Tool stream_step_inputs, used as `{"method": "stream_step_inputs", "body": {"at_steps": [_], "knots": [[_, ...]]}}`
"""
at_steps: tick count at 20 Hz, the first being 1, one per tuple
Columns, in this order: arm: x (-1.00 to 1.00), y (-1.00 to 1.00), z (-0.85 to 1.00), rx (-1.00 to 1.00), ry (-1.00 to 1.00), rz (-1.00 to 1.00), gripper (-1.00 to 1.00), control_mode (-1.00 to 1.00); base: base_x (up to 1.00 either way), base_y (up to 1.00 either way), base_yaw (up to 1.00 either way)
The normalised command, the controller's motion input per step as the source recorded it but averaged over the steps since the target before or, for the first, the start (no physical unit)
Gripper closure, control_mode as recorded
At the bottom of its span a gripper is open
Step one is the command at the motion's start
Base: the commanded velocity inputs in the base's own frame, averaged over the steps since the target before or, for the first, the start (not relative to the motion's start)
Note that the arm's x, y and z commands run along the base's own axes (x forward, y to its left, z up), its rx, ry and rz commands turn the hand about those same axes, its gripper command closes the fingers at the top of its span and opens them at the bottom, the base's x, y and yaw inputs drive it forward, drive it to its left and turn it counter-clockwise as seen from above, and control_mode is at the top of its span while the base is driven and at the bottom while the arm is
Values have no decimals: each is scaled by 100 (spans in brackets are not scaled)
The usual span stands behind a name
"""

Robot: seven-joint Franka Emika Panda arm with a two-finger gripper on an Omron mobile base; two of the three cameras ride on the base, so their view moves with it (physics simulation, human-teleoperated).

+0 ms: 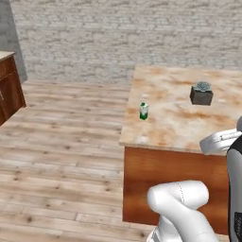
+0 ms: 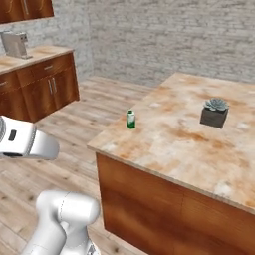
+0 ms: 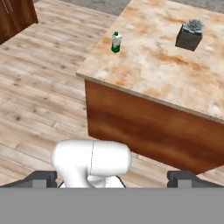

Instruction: Pick the milk, bottled water, water bottle from the counter and place them in the open cabinet.

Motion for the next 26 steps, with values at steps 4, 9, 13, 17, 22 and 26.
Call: {"method": "stream_step_inputs", "body": {"at_steps": [4,9,13,17,22,26], "knots": [[0,0,0,0,0,0,-100,100,20,64,-26],[0,0,0,0,0,0,-100,100,37,55,-21],[0,0,0,0,0,0,-100,100,29,5,-17],[0,0,0,0,0,0,-100,100,41,0,-15],[0,0,0,0,0,0,-100,100,58,0,-13],[0,0,0,0,0,0,-100,100,48,0,-12]]}}
